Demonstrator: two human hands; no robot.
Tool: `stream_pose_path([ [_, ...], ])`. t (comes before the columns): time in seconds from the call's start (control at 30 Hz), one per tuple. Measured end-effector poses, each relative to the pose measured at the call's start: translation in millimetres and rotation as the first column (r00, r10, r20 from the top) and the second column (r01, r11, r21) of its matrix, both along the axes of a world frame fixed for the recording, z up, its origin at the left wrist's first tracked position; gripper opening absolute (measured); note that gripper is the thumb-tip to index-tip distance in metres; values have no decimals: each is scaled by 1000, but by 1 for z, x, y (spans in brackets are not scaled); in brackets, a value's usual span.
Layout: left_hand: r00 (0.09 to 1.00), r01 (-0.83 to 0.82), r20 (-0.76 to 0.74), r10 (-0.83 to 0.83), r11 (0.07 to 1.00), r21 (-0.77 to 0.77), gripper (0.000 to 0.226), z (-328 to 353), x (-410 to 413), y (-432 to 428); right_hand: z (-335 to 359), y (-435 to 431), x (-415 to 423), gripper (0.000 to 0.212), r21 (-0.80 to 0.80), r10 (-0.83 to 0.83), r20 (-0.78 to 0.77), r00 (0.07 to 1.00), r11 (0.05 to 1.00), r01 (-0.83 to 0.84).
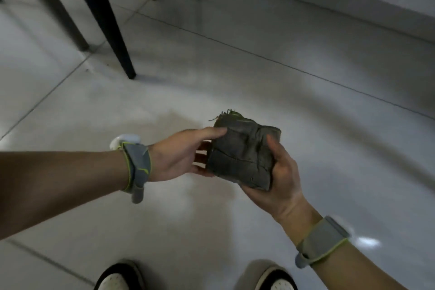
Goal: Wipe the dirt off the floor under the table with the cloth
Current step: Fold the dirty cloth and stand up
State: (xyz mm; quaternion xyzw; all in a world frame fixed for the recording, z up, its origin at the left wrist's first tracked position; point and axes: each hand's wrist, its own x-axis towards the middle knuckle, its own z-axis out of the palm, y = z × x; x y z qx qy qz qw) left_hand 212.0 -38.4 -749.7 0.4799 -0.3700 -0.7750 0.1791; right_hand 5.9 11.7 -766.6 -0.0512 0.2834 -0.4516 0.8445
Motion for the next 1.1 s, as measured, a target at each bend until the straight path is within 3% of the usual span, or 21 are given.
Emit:
stream_pose_path([
  [0.17, 988, -146, -37, 152, 980, 137, 33, -9, 46, 25, 8, -3, 45, 44, 15, 160, -78, 984, 987, -159],
  [0.37, 934, -348, 4, 357, 909, 231, 35, 14, 81, 67, 32, 5, 85, 40, 249, 362, -209, 908, 918, -309],
  [0.53, 840, -543, 129, 527, 816, 196, 30, 77, 83, 89, 83, 0, 115, 26, 358, 487, -493, 721, 869, -342],
  [0.63, 790, -608, 212, 575, 779, 153, 16, 132, 89, 98, 131, 5, 125, 14, 323, 469, -662, 585, 883, -342],
  [0.7, 781, -616, 240, 577, 775, 140, 12, 175, 94, 103, 172, 14, 130, 13, 302, 433, -719, 544, 899, -317],
  [0.9, 811, -562, 286, 511, 815, 138, 23, 336, 120, 107, 335, 38, 140, 21, 307, 369, -675, 639, 928, -211],
  [1.1, 838, -445, 370, 401, 894, 40, 17, 490, 133, 100, 492, 52, 135, 25, 324, 341, -547, 764, 928, -183],
])
